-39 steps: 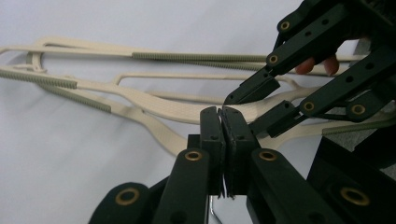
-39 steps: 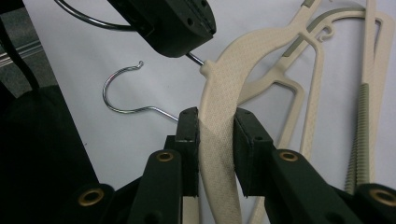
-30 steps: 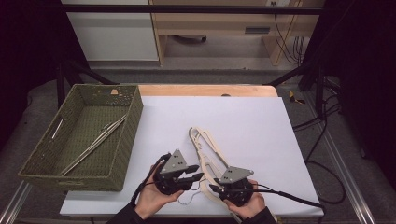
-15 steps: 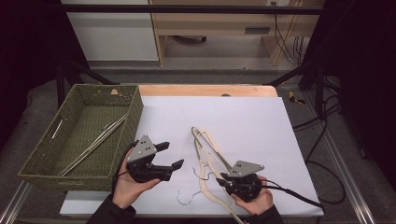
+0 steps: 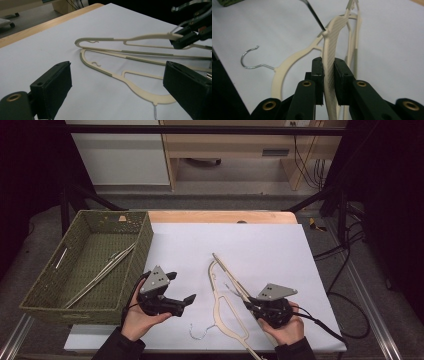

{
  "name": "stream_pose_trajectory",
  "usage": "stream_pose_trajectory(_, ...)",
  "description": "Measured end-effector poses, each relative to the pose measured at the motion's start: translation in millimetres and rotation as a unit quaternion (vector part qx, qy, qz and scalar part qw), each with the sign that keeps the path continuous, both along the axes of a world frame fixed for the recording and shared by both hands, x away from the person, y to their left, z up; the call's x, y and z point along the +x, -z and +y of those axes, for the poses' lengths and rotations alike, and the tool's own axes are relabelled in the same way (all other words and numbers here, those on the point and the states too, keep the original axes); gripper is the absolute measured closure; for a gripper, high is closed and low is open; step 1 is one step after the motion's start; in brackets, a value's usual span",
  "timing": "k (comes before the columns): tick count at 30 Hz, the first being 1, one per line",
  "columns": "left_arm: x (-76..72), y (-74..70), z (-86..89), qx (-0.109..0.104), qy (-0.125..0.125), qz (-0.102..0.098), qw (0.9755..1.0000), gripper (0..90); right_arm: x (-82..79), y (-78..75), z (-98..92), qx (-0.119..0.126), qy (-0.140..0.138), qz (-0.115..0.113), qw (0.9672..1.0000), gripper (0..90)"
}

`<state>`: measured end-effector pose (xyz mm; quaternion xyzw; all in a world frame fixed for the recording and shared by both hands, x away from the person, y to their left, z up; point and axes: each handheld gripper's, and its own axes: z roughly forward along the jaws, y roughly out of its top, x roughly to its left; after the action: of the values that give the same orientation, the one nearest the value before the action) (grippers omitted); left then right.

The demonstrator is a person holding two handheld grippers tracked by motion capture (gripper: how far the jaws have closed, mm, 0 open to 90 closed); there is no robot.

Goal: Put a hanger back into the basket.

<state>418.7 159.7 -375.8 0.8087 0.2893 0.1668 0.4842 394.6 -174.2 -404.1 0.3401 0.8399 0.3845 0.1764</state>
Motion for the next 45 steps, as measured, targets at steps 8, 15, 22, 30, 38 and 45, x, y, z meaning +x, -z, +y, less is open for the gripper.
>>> stream_pose_trajectory(8,1.0,3.2,-1.0,0.008,0.001,0.002,1.0,8.2,9.5,-12.4,-24.0,0.003,0.056,-0.026,0.9981,86.5)
stream_pose_trajectory(15,-0.2,0.3,0.5,0.005,0.002,-0.001,1.0,8.4,9.4,-15.1,-34.7,0.023,0.043,-0.018,0.9986,86.5)
stream_pose_trajectory(22,-4.6,-2.9,-4.7,0.008,0.02,-0.003,0.9998,8.4,5.1,-19.2,-17.7,0.066,-0.033,0.001,0.9973,86.5)
stream_pose_trajectory(30,-9.1,0.0,-17.1,0.025,0.05,-0.005,0.9984,11.4,0.3,-18.9,7.8,0.079,-0.1,0.013,0.9917,86.5)
stream_pose_trajectory(38,-15.1,6.2,-32.7,0.055,0.097,-0.009,0.9937,27.3,-5.5,-17.3,29.1,0.095,-0.157,0.028,0.9826,86.5)
stream_pose_trajectory(45,-17.0,10.5,-40.3,0.084,0.133,0.004,0.9875,54.3,-6.6,-14.0,37.3,0.096,-0.184,0.039,0.9775,86.5)
